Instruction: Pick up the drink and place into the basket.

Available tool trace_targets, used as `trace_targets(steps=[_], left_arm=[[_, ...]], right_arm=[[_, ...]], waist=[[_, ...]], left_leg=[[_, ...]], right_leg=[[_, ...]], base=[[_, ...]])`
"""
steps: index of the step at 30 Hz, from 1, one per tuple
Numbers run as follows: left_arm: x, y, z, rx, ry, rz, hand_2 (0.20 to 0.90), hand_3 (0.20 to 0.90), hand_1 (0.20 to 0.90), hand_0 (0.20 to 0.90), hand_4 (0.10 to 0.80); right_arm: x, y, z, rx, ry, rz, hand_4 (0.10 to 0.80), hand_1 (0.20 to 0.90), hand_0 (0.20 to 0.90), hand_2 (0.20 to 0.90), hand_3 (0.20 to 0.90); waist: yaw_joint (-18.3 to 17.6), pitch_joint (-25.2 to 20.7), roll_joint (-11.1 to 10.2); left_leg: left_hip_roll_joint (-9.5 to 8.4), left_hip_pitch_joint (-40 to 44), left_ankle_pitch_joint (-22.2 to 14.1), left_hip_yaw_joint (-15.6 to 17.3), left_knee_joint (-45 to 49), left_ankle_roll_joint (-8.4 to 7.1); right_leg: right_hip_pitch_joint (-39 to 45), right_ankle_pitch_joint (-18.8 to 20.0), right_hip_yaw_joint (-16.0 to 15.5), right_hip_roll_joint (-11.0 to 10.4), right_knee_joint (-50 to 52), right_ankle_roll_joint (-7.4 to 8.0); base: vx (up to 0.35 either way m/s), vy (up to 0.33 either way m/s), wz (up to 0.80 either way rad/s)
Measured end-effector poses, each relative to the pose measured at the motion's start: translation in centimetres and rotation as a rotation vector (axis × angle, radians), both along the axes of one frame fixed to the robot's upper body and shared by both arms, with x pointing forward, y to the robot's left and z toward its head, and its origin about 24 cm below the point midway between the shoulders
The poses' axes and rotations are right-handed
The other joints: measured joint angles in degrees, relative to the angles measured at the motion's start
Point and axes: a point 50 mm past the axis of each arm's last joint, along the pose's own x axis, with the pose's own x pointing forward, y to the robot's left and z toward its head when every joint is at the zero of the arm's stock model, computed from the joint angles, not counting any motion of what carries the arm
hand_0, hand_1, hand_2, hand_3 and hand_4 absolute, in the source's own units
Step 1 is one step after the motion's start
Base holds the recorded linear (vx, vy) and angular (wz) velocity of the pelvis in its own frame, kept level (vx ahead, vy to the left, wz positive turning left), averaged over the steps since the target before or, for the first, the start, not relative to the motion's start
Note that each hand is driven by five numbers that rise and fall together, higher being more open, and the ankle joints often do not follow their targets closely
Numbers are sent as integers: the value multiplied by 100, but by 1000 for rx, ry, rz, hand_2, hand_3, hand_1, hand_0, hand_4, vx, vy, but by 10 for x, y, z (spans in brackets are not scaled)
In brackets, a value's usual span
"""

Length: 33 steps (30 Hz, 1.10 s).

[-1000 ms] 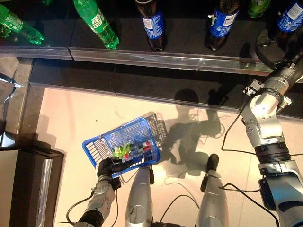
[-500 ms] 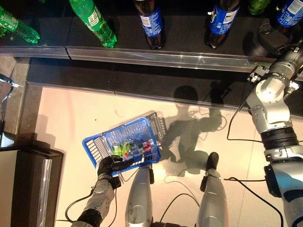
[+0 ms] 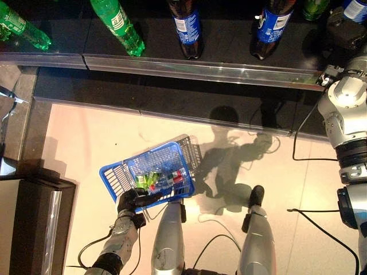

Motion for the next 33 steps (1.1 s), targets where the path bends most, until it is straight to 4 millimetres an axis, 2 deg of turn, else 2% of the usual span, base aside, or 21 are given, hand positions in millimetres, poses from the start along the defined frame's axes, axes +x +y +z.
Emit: trace_targets(steps=[18, 20, 28, 33], left_arm=[[1, 2, 1, 0, -1, 4, 300, 200, 300, 300, 100], [0, 2, -1, 0, 10, 1, 300, 200, 300, 300, 100], [-7, 2, -8, -15, 62, -15, 300, 200, 300, 300, 100], [-12, 5, -12, -13, 82, -2, 300, 200, 300, 300, 100]], right_arm=[[0, 0, -3, -3, 11, 4, 100, 300, 300, 300, 200], [1, -3, -15, -2, 45, -4, 100, 300, 300, 300, 200], [-1, -12, -42, 4, 117, -27, 100, 300, 300, 300, 200], [-14, -15, -61, 13, 121, -8, 100, 300, 300, 300, 200]], waist=[[-14, 36, -55], [-32, 67, -104], [-71, 94, -167], [-92, 87, -252]], left_leg=[[-15, 70, 6, -18, -26, 1], [-45, 261, 29, -20, -133, 9], [-115, 791, 119, -19, -499, 40], [-124, 1041, 195, 0, -789, 11]], right_leg=[[89, 41, -44, -20, 4, 40], [278, 41, -140, -67, -25, 41], [907, 129, -283, -107, -459, 57], [1159, 187, -359, -99, -704, 102]], base=[[-19, 11, 1], [-35, 7, 9], [-12, 14, 7], [32, 3, 3]])
